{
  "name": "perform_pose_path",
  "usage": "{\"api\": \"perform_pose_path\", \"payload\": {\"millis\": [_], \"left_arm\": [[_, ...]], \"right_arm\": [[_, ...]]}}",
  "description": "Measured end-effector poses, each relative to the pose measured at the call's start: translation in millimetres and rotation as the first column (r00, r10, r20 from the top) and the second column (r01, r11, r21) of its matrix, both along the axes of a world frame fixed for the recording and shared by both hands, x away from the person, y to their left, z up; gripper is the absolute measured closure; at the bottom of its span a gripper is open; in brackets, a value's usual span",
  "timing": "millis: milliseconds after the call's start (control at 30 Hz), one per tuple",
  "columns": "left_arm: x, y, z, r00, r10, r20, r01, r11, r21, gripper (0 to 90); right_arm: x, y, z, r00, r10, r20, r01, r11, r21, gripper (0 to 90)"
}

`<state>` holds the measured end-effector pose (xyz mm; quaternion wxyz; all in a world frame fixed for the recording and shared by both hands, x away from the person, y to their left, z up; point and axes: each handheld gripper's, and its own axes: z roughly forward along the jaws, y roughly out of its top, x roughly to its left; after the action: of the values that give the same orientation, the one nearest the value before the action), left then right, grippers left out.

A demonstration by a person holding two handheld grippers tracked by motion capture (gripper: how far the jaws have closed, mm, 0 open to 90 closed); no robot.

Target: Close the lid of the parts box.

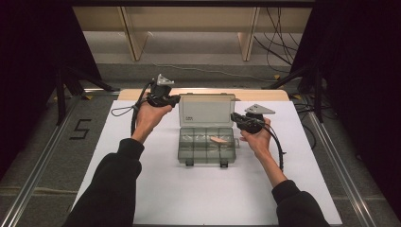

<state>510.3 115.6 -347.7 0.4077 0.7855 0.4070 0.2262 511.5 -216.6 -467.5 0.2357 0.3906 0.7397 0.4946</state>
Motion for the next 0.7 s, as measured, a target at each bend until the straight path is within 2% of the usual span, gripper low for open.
{"api": "perform_pose_path", "payload": {"millis": [67, 100, 133, 167, 200, 233, 300, 333, 400, 433, 467, 533, 567, 600, 700], "left_arm": [[3.9, 0.3, 2.6, 1.0, 0.006, 0.008, -0.006, 0.9999, -0.012, 89.3], [6.0, 2.5, 5.6, 1.0, 0.003, 0.003, -0.003, 1.0, 0.007, 89.6], [9.1, 1.4, 6.1, 0.9996, 0.026, 0.013, -0.026, 0.999, -0.037, 89.7], [11.4, 2.6, 7.8, 0.9996, 0.025, 0.011, -0.025, 0.9993, -0.028, 89.8], [14.0, 1.3, 8.3, 0.9995, 0.03, 0.005, -0.03, 0.9986, -0.043, 89.9], [16.3, 1.3, 9.5, 0.9995, 0.03, 0.004, -0.03, 0.9991, -0.03, 89.9], [20.8, -1.2, 9.6, 0.9993, 0.036, 0.004, -0.036, 0.9987, -0.037, 89.9], [23.2, -1.7, 10.0, 0.9995, 0.033, -0.003, -0.033, 0.9993, -0.016, 90.0], [29.8, -7.2, 6.9, 0.9986, 0.052, -0.008, -0.052, 0.9979, -0.038, 90.0], [31.7, -6.2, 7.6, 0.9991, 0.039, -0.015, -0.039, 0.9992, -0.004, 90.0], [35.0, -7.6, 7.3, 0.9989, 0.042, -0.021, -0.042, 0.9991, -0.003, 90.0], [39.0, -11.9, 4.8, 0.9978, 0.064, -0.014, -0.065, 0.9976, -0.027, 89.9], [41.2, -13.9, 3.0, 0.9974, 0.071, -0.014, -0.071, 0.9973, -0.02, 90.0], [42.6, -13.2, 2.6, 0.9979, 0.062, -0.021, -0.062, 0.9981, 0.007, 90.0], [46.8, -14.4, -0.2, 0.9975, 0.064, -0.031, -0.063, 0.9979, 0.015, 90.0]], "right_arm": [[-0.1, 0.0, 0.0, 1.0, 0.0, 0.0, 0.0, 1.0, 0.0, 83.5], [-0.1, 0.0, 0.0, 1.0, 0.001, 0.001, -0.001, 1.0, -0.001, 83.5], [-0.3, 0.1, 0.0, 1.0, 0.0, 0.0, 0.0, 1.0, -0.003, 83.5], [-0.8, -0.3, 0.5, 1.0, -0.003, -0.004, 0.003, 1.0, -0.01, 83.5], [-0.1, 0.0, -0.2, 1.0, 0.003, 0.002, -0.003, 1.0, 0.0, 83.5], [0.1, 0.1, -0.4, 1.0, 0.005, 0.004, -0.005, 1.0, 0.001, 83.5], [0.0, 0.6, -0.8, 1.0, 0.001, 0.007, -0.001, 1.0, 0.005, 83.4], [-0.1, 0.3, -0.5, 1.0, 0.002, 0.003, -0.002, 1.0, 0.002, 83.5], [-0.2, 0.0, -0.3, 1.0, 0.002, 0.003, -0.002, 1.0, -0.002, 83.5], [-0.1, 0.2, -0.5, 1.0, 0.001, 0.004, -0.001, 1.0, 0.001, 83.5], [0.1, 0.2, -0.6, 1.0, 0.002, 0.006, -0.002, 1.0, 0.002, 83.5], [-0.1, -0.2, -0.5, 1.0, 0.002, 0.002, -0.002, 1.0, 0.001, 83.4], [0.2, -0.1, -0.8, 1.0, 0.005, 0.003, -0.005, 1.0, 0.006, 83.5], [-0.1, 0.0, -0.9, 1.0, 0.007, -0.005, -0.007, 1.0, 0.012, 83.5], [-0.5, 0.1, -0.9, 0.9999, 0.009, -0.012, -0.009, 1.0, 0.016, 83.5]]}}
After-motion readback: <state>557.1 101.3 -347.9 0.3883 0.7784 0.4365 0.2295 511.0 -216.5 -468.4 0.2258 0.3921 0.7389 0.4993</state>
